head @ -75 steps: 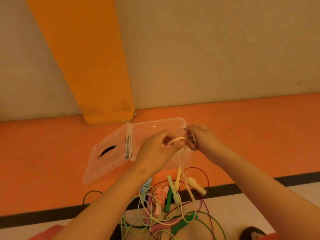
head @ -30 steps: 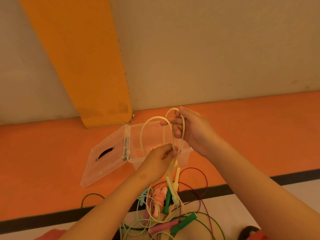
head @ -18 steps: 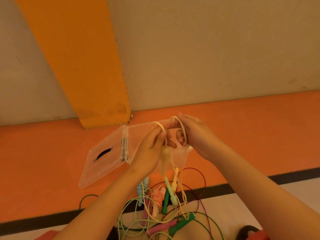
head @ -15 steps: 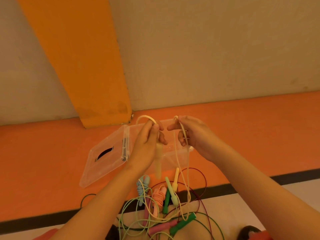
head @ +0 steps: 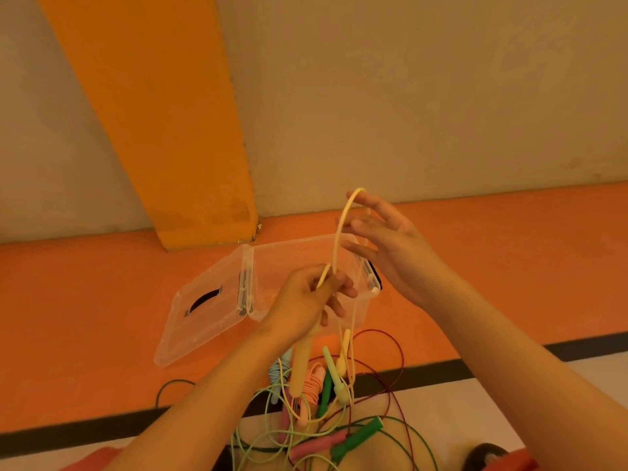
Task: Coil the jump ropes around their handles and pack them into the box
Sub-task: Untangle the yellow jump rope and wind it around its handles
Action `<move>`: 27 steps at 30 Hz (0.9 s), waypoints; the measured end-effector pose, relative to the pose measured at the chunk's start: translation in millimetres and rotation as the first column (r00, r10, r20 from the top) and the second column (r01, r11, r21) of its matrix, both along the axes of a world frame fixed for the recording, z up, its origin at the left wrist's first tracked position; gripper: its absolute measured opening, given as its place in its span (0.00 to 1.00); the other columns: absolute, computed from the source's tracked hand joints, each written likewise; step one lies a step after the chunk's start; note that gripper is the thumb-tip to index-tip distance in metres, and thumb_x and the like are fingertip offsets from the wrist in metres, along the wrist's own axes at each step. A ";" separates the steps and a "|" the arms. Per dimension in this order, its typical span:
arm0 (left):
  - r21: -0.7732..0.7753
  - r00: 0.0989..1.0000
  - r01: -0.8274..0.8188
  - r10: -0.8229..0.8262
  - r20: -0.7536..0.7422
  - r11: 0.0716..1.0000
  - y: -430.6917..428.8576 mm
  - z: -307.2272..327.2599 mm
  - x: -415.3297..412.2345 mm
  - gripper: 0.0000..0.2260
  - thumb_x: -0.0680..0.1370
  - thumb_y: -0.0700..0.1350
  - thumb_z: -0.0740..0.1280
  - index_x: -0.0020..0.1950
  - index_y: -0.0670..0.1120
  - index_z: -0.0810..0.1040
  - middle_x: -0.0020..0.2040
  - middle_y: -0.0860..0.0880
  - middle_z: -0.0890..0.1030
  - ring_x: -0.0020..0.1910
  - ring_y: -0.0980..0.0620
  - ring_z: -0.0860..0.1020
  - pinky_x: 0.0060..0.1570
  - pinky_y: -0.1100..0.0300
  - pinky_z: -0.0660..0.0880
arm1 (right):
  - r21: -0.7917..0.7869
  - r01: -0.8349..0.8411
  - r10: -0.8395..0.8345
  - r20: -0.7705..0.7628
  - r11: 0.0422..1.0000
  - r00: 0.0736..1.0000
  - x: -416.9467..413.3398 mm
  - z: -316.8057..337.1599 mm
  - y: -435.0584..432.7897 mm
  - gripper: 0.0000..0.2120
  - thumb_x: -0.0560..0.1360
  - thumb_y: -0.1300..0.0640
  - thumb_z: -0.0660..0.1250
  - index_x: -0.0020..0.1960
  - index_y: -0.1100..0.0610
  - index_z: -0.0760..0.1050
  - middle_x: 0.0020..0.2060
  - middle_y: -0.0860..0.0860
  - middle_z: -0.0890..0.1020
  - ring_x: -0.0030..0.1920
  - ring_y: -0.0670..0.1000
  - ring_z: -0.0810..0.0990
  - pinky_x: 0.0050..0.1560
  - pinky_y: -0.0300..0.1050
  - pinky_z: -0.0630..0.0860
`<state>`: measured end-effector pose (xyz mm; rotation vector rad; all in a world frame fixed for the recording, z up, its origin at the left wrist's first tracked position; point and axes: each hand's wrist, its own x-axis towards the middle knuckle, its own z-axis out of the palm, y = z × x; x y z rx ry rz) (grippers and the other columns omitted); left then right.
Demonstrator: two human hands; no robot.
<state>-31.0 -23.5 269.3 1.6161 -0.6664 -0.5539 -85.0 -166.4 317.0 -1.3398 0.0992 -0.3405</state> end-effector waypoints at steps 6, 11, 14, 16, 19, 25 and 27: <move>-0.163 0.993 -0.112 0.114 0.008 0.980 8.0 20.9 13.0 0.10 0.82 0.41 0.60 0.46 0.41 0.79 0.33 0.50 0.81 0.23 0.55 0.73 0.23 0.63 0.69 | -0.262 -0.301 0.194 -0.366 0.917 0.910 -2.9 -29.5 2.5 0.19 0.77 0.45 0.60 0.60 0.55 0.77 0.55 0.54 0.82 0.58 0.51 0.80 0.66 0.55 0.71; -0.236 0.986 -0.163 0.169 0.005 0.958 15.6 27.4 22.3 0.09 0.81 0.43 0.61 0.46 0.44 0.79 0.32 0.51 0.78 0.22 0.54 0.70 0.23 0.63 0.68 | -0.248 -0.520 0.339 -0.521 0.817 0.783 -6.9 -52.2 13.0 0.20 0.78 0.44 0.60 0.62 0.55 0.76 0.57 0.51 0.81 0.59 0.48 0.79 0.66 0.50 0.71; -0.250 0.984 -0.170 0.178 0.011 0.953 19.4 29.2 26.6 0.09 0.81 0.43 0.61 0.48 0.44 0.79 0.32 0.51 0.79 0.22 0.55 0.70 0.23 0.62 0.69 | -0.337 -0.568 0.327 -0.557 0.751 0.763 -7.7 -62.9 16.2 0.09 0.79 0.55 0.64 0.57 0.55 0.77 0.55 0.49 0.82 0.58 0.44 0.79 0.64 0.51 0.72; -0.238 0.986 -0.160 0.166 0.008 0.958 21.1 27.9 27.4 0.08 0.80 0.45 0.62 0.49 0.45 0.80 0.36 0.50 0.81 0.24 0.54 0.72 0.24 0.62 0.69 | -0.410 -0.504 0.254 -0.528 0.760 0.811 -4.9 -64.4 18.0 0.05 0.79 0.61 0.63 0.50 0.54 0.77 0.51 0.52 0.82 0.53 0.48 0.80 0.61 0.53 0.74; -0.187 0.994 -0.103 0.106 0.009 0.977 21.5 26.2 26.4 0.11 0.75 0.51 0.65 0.54 0.49 0.80 0.46 0.50 0.85 0.24 0.54 0.72 0.25 0.61 0.70 | -0.399 -0.325 0.145 -0.418 0.858 0.897 -0.9 -57.2 16.7 0.07 0.80 0.65 0.59 0.48 0.59 0.75 0.49 0.61 0.82 0.49 0.55 0.81 0.56 0.52 0.77; -0.034 0.997 0.039 -0.037 0.069 0.999 16.6 13.3 23.5 0.16 0.75 0.46 0.68 0.62 0.46 0.77 0.33 0.53 0.82 0.20 0.54 0.71 0.24 0.63 0.70 | -0.098 -0.074 0.062 -0.124 0.992 0.990 3.6 -22.0 10.3 0.07 0.80 0.63 0.59 0.49 0.60 0.75 0.42 0.58 0.84 0.42 0.53 0.85 0.44 0.43 0.82; 0.046 0.994 0.066 -0.070 0.089 0.997 12.2 7.0 19.8 0.09 0.77 0.42 0.68 0.55 0.44 0.80 0.29 0.50 0.80 0.20 0.54 0.71 0.24 0.63 0.70 | 0.042 -0.038 0.039 -0.035 0.998 0.999 4.3 -9.0 8.7 0.06 0.80 0.62 0.58 0.50 0.60 0.74 0.42 0.58 0.85 0.44 0.54 0.85 0.44 0.43 0.82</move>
